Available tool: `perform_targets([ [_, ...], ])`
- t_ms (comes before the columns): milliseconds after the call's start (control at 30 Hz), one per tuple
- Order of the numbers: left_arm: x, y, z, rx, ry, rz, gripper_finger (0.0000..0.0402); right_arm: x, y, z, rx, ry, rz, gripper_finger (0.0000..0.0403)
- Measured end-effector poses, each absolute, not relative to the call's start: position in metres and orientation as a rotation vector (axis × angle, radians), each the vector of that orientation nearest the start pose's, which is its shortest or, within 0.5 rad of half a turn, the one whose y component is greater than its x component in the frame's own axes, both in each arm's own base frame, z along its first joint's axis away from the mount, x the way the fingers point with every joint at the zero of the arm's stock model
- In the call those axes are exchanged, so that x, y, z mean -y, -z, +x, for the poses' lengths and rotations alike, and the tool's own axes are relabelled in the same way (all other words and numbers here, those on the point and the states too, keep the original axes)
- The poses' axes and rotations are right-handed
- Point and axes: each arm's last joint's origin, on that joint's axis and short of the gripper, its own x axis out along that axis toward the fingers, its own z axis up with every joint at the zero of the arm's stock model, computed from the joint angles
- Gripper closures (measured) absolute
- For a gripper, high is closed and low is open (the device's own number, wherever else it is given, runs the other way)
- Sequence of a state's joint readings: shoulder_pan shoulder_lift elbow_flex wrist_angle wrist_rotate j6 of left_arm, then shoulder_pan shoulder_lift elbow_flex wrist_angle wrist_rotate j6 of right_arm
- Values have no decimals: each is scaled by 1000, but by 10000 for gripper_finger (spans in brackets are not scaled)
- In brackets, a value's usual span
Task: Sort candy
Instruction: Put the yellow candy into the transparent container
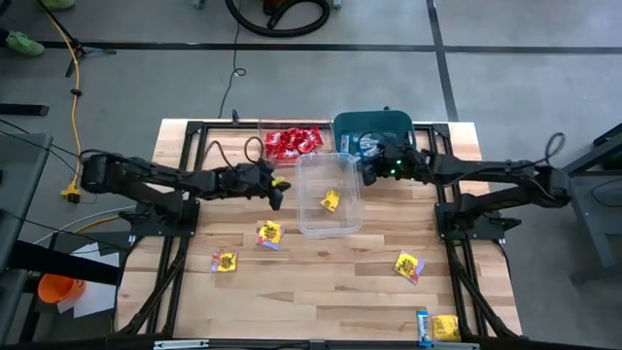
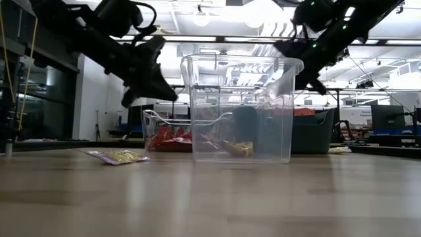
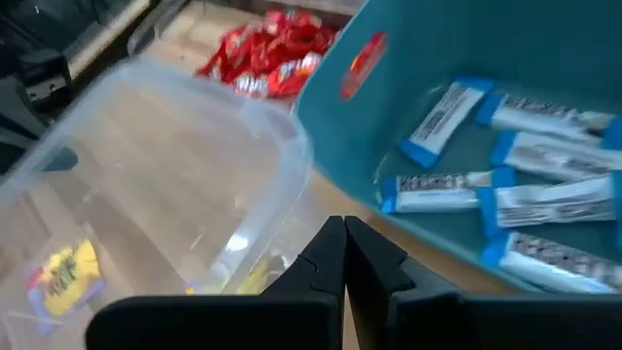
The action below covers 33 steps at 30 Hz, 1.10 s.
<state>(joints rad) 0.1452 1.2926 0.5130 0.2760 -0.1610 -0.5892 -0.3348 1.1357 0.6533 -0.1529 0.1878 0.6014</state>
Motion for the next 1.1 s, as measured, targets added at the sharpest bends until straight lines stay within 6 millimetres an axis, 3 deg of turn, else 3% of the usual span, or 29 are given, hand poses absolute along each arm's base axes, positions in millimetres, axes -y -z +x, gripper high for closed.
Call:
perform_targets([
  [167, -55, -211, 211, -395, -483, -493, 401, 78, -254, 182, -386, 703, 586, 403],
  [367, -66, -245, 170, -241, -598, -447, 401, 78, -281, 146, -197, 854, 562, 403],
  [500, -69, -259, 156, -140, -638, -449, 401, 95, -283, 136, -114, 994, 598, 403],
  [667, -71, -263, 151, -100, -656, -467, 401, 130, -269, 123, -150, 1118, 727, 389],
  [900, -69, -261, 152, -116, -599, -514, 402, 168, -250, 103, -131, 1307, 907, 289],
  [1100, -67, -257, 152, -177, -558, -529, 401, 175, -247, 104, -4, 1363, 1042, 188],
])
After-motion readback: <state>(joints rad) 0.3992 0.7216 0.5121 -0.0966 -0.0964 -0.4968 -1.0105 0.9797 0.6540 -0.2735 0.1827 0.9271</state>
